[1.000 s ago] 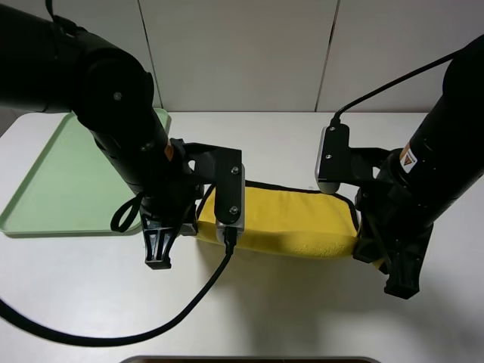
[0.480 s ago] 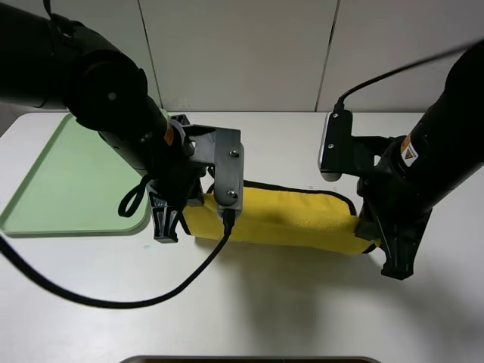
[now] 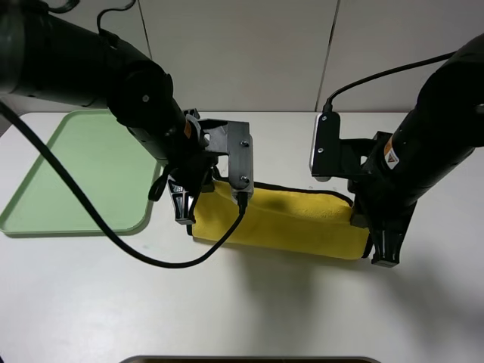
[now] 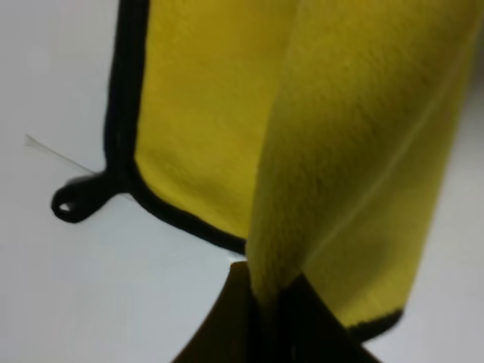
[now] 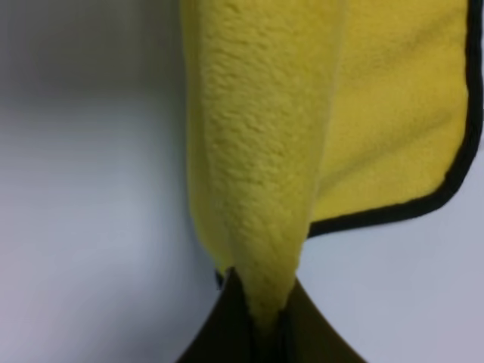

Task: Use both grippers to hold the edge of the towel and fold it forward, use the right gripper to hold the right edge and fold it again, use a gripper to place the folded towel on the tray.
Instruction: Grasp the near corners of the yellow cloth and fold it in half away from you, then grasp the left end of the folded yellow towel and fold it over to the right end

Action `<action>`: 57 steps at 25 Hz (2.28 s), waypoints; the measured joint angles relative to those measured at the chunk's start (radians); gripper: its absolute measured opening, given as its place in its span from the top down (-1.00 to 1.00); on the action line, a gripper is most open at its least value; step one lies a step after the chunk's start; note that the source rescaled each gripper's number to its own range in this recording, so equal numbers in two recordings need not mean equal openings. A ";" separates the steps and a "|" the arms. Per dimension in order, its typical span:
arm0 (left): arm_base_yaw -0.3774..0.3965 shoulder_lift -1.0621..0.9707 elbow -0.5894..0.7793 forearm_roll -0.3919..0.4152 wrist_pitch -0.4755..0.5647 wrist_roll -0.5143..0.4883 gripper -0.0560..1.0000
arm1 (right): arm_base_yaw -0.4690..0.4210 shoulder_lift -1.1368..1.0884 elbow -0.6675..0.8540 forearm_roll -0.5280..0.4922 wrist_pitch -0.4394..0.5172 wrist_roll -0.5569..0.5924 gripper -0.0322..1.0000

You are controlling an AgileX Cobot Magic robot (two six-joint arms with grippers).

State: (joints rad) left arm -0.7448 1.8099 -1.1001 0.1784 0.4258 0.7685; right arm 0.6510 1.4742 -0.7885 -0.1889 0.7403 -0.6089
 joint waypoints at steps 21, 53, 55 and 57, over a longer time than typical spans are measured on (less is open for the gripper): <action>0.044 0.131 -0.017 0.014 -0.219 0.000 0.89 | -0.101 0.069 0.000 -0.075 -0.169 0.019 0.94; 0.044 0.137 0.009 0.006 -0.350 -0.001 -1.00 | -0.103 0.027 0.000 -0.125 -0.162 0.176 -1.00; 0.044 0.137 0.009 -0.004 -0.326 -0.001 -1.00 | -0.103 -0.021 0.000 -0.124 -0.114 0.219 -1.00; 0.044 0.137 0.009 -0.017 -0.306 -0.001 -1.00 | -0.103 -0.085 0.000 -0.122 -0.061 0.280 -1.00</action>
State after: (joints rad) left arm -0.7005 1.9469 -1.0912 0.1617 0.1200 0.7676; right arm 0.5476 1.3895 -0.7885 -0.3107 0.6798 -0.3294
